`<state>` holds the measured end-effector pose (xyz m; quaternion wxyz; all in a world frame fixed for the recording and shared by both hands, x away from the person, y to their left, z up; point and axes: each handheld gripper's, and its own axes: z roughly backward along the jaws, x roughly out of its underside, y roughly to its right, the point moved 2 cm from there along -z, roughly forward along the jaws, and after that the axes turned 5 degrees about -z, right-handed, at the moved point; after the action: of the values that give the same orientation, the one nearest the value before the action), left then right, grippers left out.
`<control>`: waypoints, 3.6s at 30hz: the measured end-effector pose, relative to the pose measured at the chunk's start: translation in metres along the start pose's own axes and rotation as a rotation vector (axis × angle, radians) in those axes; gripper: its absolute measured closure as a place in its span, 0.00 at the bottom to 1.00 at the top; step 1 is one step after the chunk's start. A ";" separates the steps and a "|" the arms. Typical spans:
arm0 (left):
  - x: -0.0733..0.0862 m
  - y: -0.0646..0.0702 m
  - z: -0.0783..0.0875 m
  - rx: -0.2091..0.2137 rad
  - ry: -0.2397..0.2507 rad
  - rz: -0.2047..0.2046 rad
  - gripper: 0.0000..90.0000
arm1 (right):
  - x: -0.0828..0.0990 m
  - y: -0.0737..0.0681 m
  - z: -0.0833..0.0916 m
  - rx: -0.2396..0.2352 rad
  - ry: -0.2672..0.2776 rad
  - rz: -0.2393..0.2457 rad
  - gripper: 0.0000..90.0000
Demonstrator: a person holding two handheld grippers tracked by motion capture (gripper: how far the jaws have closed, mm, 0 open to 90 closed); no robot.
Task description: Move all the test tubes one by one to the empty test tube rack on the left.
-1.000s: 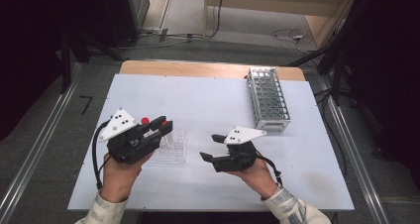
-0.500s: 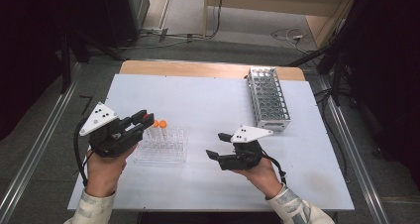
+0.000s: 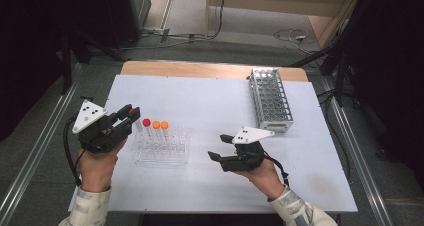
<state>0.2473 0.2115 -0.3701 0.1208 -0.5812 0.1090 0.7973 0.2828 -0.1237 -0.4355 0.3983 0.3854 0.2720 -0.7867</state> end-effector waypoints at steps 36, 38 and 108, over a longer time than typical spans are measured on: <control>0.039 -0.013 -0.033 -0.032 -0.056 0.076 0.72 | 0.003 0.001 -0.003 0.014 -0.016 0.003 0.34; 0.039 -0.014 -0.032 -0.025 -0.055 0.086 0.70 | 0.003 0.001 -0.003 0.017 -0.016 -0.002 0.34; 0.071 -0.003 0.022 -0.033 -0.065 0.077 0.23 | 0.052 0.079 0.075 0.267 0.070 -0.166 0.31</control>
<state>0.2078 0.2262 -0.4312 0.0839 -0.5522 0.1139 0.8216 0.2995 -0.2422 -0.4459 0.2672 0.4383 0.2097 -0.8322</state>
